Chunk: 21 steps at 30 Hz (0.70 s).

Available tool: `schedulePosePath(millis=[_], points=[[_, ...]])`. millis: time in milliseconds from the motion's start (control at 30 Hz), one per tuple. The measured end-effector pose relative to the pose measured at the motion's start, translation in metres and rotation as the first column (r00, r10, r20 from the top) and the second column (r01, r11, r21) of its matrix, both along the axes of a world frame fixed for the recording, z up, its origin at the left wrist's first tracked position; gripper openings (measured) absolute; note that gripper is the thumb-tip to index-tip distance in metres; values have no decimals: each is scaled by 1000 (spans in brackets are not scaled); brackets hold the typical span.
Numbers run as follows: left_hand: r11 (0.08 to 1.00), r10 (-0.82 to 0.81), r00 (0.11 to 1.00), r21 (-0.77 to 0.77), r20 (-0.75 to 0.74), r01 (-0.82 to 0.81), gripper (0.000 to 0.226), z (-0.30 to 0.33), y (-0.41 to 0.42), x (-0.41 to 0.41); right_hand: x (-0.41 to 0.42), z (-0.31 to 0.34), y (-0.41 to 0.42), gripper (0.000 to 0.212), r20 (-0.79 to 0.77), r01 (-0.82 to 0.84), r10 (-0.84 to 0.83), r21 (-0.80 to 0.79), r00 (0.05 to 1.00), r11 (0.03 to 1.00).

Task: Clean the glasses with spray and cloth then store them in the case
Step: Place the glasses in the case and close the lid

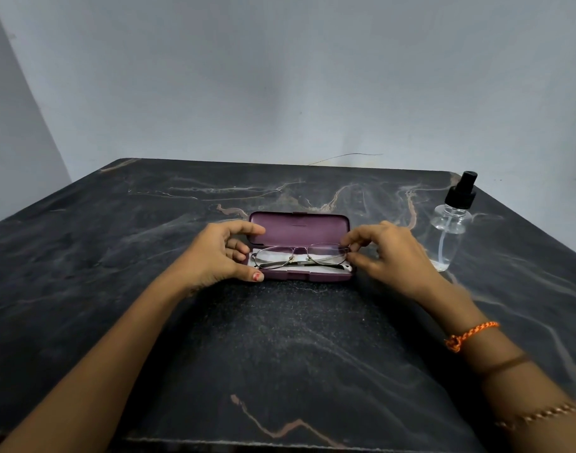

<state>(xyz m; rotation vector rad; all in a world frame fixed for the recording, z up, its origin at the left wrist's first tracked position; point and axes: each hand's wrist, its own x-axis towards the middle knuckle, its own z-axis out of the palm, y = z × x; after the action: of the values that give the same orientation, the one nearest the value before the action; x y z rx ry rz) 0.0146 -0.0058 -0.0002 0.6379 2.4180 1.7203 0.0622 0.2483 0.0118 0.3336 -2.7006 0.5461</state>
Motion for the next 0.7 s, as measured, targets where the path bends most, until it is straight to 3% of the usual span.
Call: schedulePosePath(millis=[367,533,700], points=[[997,-7,1000,79,-27,9,77,1,1,2,-1,0,1,17,23,-38,38,-11,999,999],[997,-15,1000,71,-18,16,78,-1,0,0,-1,-2,0,19,22,-14,18,-151,1000,989],[998,-20,1000,57,-5,20,77,-1,0,0,-3,-6,1,70,135,-18,57,-275,989,961]])
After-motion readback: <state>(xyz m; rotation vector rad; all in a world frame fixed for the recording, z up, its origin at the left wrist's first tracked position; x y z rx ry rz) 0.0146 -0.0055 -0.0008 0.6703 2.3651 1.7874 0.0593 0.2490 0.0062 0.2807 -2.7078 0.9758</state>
